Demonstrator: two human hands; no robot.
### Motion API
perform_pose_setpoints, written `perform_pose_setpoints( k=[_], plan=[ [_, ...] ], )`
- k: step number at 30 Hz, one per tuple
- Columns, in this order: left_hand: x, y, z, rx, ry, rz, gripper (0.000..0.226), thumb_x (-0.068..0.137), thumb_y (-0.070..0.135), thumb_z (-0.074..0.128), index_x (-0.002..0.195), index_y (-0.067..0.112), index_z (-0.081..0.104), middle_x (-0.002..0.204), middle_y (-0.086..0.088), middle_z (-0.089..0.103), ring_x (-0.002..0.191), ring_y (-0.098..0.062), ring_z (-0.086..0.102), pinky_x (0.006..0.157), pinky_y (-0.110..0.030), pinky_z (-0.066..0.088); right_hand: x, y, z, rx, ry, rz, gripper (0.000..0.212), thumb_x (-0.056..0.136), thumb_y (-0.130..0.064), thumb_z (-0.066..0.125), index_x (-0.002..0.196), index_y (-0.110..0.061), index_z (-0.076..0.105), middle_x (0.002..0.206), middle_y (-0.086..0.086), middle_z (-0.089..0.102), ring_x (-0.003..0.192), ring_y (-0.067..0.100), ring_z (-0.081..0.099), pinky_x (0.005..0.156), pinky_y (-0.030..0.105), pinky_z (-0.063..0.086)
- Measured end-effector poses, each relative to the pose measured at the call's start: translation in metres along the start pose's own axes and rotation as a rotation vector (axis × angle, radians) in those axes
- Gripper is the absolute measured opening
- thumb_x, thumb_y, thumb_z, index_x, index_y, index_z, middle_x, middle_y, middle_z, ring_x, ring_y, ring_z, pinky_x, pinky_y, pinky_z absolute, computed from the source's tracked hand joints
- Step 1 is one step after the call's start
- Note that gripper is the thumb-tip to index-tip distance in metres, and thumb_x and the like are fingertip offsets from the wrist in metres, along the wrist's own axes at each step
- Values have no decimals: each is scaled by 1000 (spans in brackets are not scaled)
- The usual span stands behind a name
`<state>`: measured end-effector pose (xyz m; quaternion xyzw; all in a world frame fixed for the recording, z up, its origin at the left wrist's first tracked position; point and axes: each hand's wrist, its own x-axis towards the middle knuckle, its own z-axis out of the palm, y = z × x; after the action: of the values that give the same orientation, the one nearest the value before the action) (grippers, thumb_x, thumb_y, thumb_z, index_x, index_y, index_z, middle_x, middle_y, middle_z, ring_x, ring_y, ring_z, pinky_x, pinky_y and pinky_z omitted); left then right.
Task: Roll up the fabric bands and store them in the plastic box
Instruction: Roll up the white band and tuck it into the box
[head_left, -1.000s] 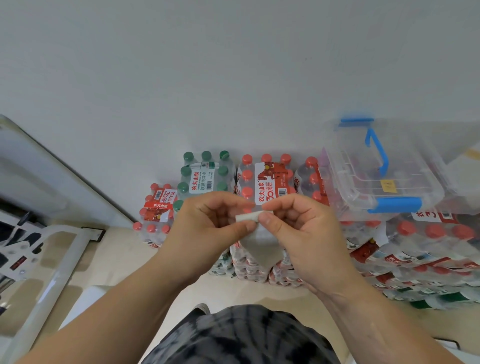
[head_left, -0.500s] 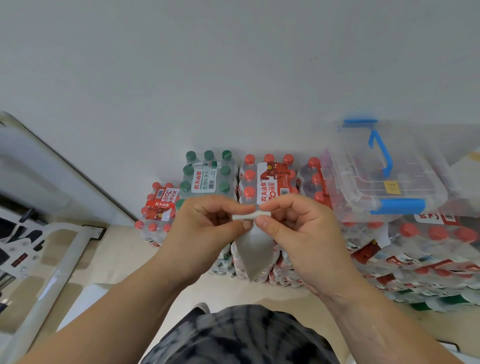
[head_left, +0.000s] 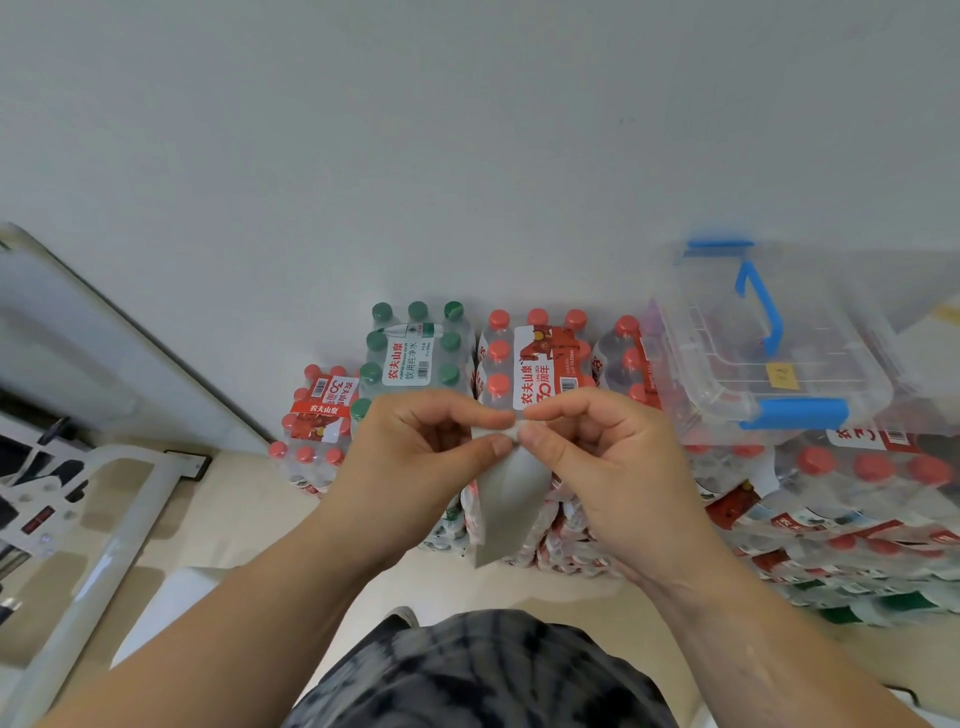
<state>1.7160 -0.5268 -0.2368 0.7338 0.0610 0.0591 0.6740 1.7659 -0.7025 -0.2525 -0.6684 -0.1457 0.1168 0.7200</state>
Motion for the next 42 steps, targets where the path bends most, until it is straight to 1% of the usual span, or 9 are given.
perform_pose_setpoints(
  k=[3, 8, 12, 17, 22, 27, 33, 40, 42],
  plan=[
    [0, 2, 0, -48, -26, -31, 22, 76, 21, 78, 98, 27, 82, 92, -9, 78, 88, -29, 74, 74, -30, 62, 1, 0, -2, 24, 7, -19, 13, 78, -29, 79, 90, -35, 79, 83, -3, 76, 75, 8, 70, 67, 19, 56],
    [3, 2, 3, -22, 31, -12, 20, 74, 21, 79, 92, 26, 83, 91, -23, 74, 90, -49, 65, 79, -55, 60, -1, -1, -3, 15, 9, 3, 25, 78, -42, 78, 102, -38, 75, 84, 2, 78, 77, 21, 75, 63, 29, 61],
    [4, 3, 5, -30, 18, -18, 21, 72, 21, 80, 93, 22, 82, 92, -10, 78, 89, -33, 74, 78, -40, 63, 1, 1, -2, 14, 41, 22, 24, 76, -45, 76, 99, -38, 77, 84, -1, 79, 78, 14, 75, 66, 26, 60],
    [5, 3, 6, -52, 49, -43, 18, 78, 26, 78, 95, 21, 82, 90, -18, 77, 87, -40, 72, 73, -43, 64, 2, 2, -1, 53, 53, 3, 21, 77, -39, 79, 99, -39, 79, 88, -1, 79, 82, 13, 75, 72, 20, 57],
    [6, 3, 9, -38, 57, -24, 17, 75, 26, 80, 92, 22, 82, 85, -17, 76, 83, -42, 70, 77, -46, 63, 1, 1, -2, 46, 94, 17, 21, 81, -49, 81, 100, -41, 78, 81, 4, 77, 72, 20, 72, 57, 26, 58],
    [7, 4, 11, -69, 54, -42, 22, 74, 30, 80, 95, 25, 81, 77, -15, 72, 70, -24, 68, 65, -29, 58, 3, 2, -4, 66, 89, 19, 19, 81, -40, 75, 100, -39, 79, 96, -3, 80, 91, 17, 76, 77, 29, 61],
    [8, 3, 10, -41, 63, -10, 18, 74, 27, 78, 91, 24, 82, 70, -1, 71, 66, -8, 65, 62, -17, 53, 2, 0, -3, 86, 64, 37, 24, 82, -45, 81, 104, -35, 76, 91, 5, 80, 86, 23, 77, 75, 35, 64],
    [9, 3, 8, -47, 42, -14, 23, 75, 31, 79, 98, 27, 80, 91, -28, 70, 82, -42, 68, 70, -35, 61, 5, -2, -5, 117, 46, 43, 23, 79, -34, 76, 102, -34, 77, 92, 3, 79, 88, 19, 76, 74, 29, 61],
    [10, 3, 8, -31, 41, -9, 22, 75, 30, 79, 97, 26, 81, 85, -22, 71, 75, -31, 68, 69, -32, 59, 5, -3, -5, 129, 44, 40, 23, 79, -35, 77, 102, -33, 78, 89, 4, 79, 83, 19, 76, 70, 28, 61]
  ],
)
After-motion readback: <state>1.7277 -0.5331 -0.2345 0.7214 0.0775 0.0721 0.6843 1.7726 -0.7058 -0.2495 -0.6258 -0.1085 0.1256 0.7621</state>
